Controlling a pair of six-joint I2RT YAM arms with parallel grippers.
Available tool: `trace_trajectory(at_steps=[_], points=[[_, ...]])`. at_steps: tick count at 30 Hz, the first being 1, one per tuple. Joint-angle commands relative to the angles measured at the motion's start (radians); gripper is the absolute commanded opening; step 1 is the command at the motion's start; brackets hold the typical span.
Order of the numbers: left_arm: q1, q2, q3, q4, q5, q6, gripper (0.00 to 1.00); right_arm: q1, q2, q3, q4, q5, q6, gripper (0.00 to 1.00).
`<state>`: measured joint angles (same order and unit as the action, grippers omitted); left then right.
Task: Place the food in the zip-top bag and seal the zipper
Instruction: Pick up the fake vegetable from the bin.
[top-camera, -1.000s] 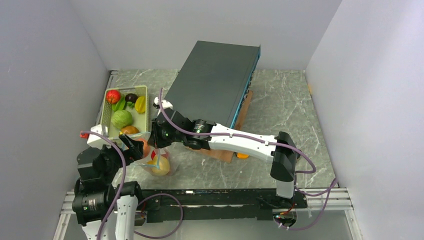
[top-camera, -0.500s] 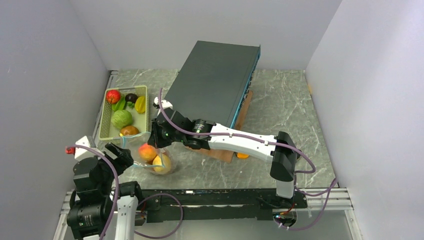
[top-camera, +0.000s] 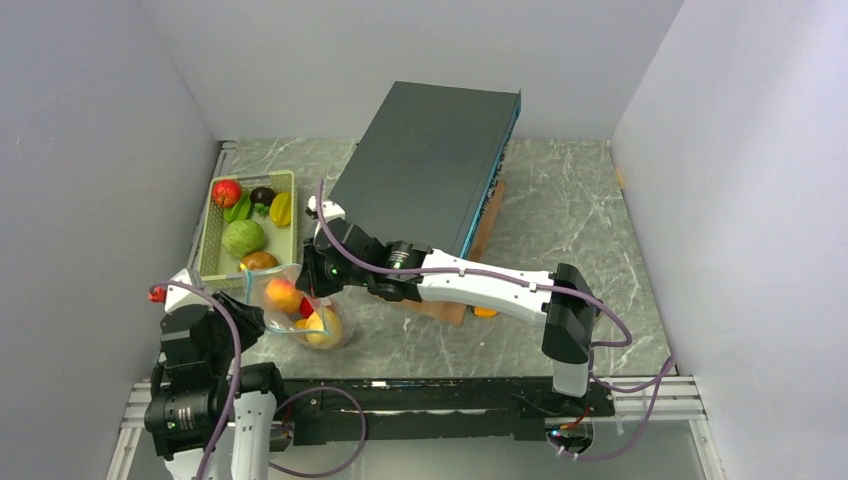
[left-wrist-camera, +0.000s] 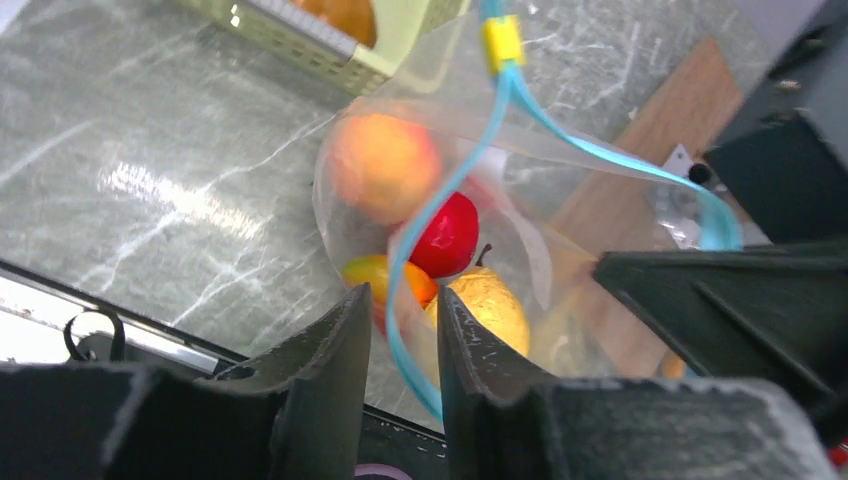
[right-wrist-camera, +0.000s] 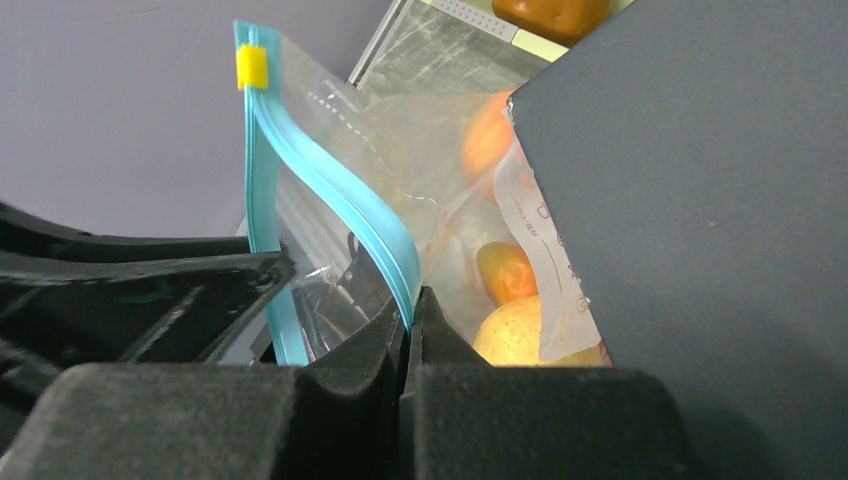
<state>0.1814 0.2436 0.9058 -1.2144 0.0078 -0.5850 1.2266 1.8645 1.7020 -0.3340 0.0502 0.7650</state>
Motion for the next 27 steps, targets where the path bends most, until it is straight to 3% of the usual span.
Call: trace_trajectory(at_steps=[1, 3, 4, 7, 9, 19, 24, 27], points=[[-0.001, 0.083, 0.163, 0.079, 0.099, 0.103, 0.33, -0.006, -0.056, -0.011, 0.025, 0.061, -0.036, 0.00], [0.000, 0.129, 0.248, 0.053, 0.110, 0.151, 0.36, -0.003, -0.064, -0.019, 0.029, 0.085, -0.049, 0.00], [-0.001, 0.146, 0.273, 0.045, 0.115, 0.170, 0.43, -0.002, -0.069, -0.022, 0.031, 0.092, -0.055, 0.00], [-0.007, 0.166, 0.294, 0.042, 0.081, 0.202, 0.85, 0.004, -0.081, -0.026, 0.035, 0.115, -0.072, 0.00], [-0.007, 0.171, 0.295, 0.046, 0.010, 0.208, 0.99, 0.005, -0.093, -0.036, 0.039, 0.125, -0.077, 0.00], [-0.007, 0.402, 0.458, 0.213, -0.235, 0.315, 1.00, 0.008, -0.135, -0.099, 0.062, 0.150, -0.089, 0.00], [-0.002, 0.577, 0.448, 0.352, -0.290, 0.329, 1.00, 0.008, -0.145, -0.117, 0.078, 0.139, -0.088, 0.00], [0.057, 0.673, 0.446, 0.453, -0.242, 0.315, 1.00, 0.008, -0.151, -0.125, 0.079, 0.136, -0.090, 0.00]])
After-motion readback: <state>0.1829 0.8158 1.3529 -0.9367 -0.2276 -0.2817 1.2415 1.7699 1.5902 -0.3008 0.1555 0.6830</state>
